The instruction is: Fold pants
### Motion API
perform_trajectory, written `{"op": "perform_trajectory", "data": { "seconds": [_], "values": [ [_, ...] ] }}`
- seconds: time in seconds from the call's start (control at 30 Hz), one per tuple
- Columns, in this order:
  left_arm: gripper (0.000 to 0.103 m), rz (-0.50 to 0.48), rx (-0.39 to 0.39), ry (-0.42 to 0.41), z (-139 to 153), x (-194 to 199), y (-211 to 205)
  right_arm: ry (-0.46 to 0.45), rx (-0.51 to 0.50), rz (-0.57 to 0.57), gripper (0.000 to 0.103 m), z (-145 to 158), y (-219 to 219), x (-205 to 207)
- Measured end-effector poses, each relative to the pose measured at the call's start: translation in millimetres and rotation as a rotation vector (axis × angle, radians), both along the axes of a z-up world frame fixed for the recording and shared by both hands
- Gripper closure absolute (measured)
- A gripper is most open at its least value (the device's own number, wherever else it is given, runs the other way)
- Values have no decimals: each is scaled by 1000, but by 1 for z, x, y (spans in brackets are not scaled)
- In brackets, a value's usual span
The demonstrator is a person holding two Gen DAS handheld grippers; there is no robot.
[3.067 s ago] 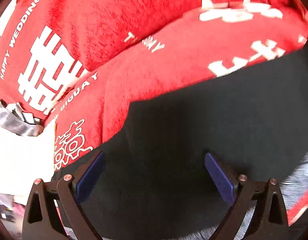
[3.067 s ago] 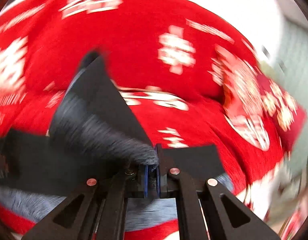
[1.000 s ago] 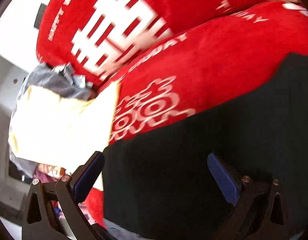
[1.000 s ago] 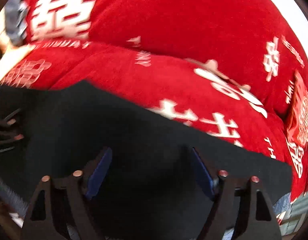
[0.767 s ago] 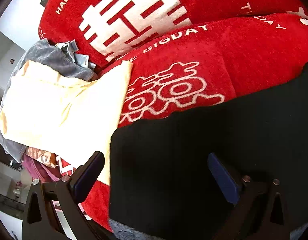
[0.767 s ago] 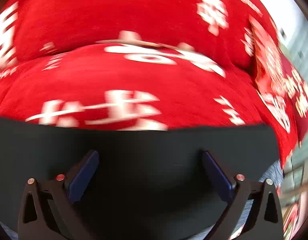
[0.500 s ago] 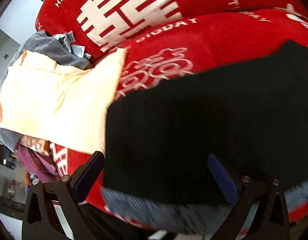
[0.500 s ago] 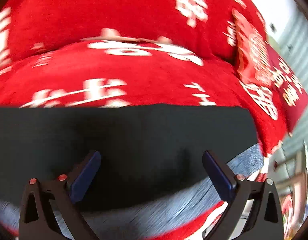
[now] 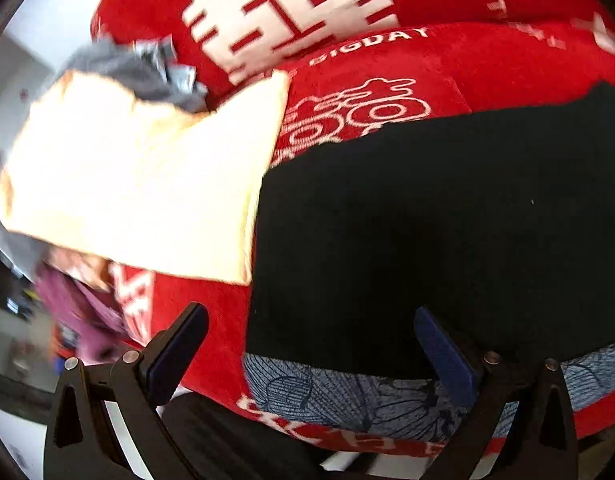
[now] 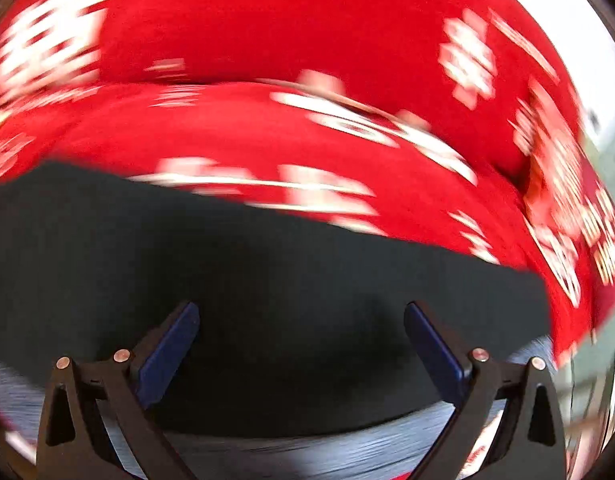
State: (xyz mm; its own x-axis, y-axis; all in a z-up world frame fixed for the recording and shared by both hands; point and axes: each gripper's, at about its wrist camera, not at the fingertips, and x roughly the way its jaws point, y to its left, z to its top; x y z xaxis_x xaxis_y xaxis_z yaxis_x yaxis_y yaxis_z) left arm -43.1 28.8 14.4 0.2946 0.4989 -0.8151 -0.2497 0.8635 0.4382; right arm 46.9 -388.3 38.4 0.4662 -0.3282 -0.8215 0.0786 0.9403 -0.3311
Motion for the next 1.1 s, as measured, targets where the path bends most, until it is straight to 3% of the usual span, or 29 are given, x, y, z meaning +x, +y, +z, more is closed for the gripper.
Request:
{"op": "perform_trajectory", "data": {
  "seconds": [0.17,0.3,0.4,0.57,0.67,0.7,0.77,0.83,0.93,1.0,1.03,1.1],
  "values": [
    [0,11,13,-1,-5,-1,-7,-28,119,-303,1,1,-155,21],
    [0,17,28,2,-7,-2,-10,-12,202,-391,1,-2,-208,39],
    [0,25,7,9,0,-7,-11,-39,173,-399,1,11,-206,34],
    [0,-47,-22,-9,6,-13,-28,-103,298,-293,1,21,-173,-12],
    [0,-63,20,40,-11,-7,-33,-49,211,-241,1,4,-159,-13],
    [0,-59,29,49,-14,-6,-33,-42,208,-252,0,-1,-164,-11],
    [0,-54,11,34,-13,-5,-26,-79,322,-340,0,-8,-191,-6],
    [0,-27,10,28,-11,-5,-11,-96,322,-406,0,-6,-207,4],
    [0,15,-115,23,-8,-7,10,-42,297,-459,0,-2,-208,20],
    [0,12,-95,16,-4,-9,5,-29,301,-387,0,7,-178,16],
    [0,-3,-52,12,-2,-11,-4,-31,306,-309,0,14,-155,9],
    [0,-86,-62,-1,3,-13,-31,-10,272,-110,0,24,-86,-10]
  ]
}}
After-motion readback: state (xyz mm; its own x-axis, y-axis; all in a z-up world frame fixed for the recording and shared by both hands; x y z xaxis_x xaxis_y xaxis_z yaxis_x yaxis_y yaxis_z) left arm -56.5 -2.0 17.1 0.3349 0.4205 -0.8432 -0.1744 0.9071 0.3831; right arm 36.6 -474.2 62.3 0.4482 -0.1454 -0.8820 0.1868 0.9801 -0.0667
